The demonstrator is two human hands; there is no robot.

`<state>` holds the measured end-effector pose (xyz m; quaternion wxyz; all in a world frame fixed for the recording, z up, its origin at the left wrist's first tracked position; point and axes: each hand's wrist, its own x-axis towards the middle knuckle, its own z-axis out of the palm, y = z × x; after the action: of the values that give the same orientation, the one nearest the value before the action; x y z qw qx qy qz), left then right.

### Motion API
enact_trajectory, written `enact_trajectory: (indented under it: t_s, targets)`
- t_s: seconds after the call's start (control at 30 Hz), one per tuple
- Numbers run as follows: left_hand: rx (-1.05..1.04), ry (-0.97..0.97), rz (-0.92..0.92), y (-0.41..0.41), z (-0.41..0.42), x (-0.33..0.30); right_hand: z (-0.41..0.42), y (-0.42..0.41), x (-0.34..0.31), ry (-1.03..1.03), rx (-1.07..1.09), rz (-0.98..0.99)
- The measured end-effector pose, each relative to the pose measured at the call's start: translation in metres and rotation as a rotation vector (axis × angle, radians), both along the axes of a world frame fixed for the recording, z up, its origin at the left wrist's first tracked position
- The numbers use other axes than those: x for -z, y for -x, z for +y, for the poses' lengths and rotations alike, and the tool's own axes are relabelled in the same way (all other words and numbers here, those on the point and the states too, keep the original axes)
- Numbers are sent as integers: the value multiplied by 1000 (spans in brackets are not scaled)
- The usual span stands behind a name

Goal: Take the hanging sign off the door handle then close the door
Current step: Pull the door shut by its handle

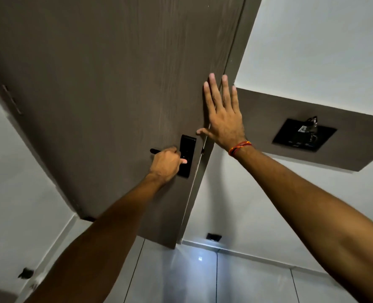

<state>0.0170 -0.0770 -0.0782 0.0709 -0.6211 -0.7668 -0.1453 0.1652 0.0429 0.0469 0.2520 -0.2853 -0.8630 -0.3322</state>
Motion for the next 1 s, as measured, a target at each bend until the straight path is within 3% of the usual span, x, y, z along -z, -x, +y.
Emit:
enact_trajectory:
  t_s: [0.27,0.57,1.0]
  targets:
    - [-46,113,-2,12,62,-1,30,29,-11,3,181,-40]
    - [-53,192,-29,22,98,5,42,49,-10,-143,374,-111]
    - [-58,208,8,20,104,2,50,53,-1,-234,364,-109]
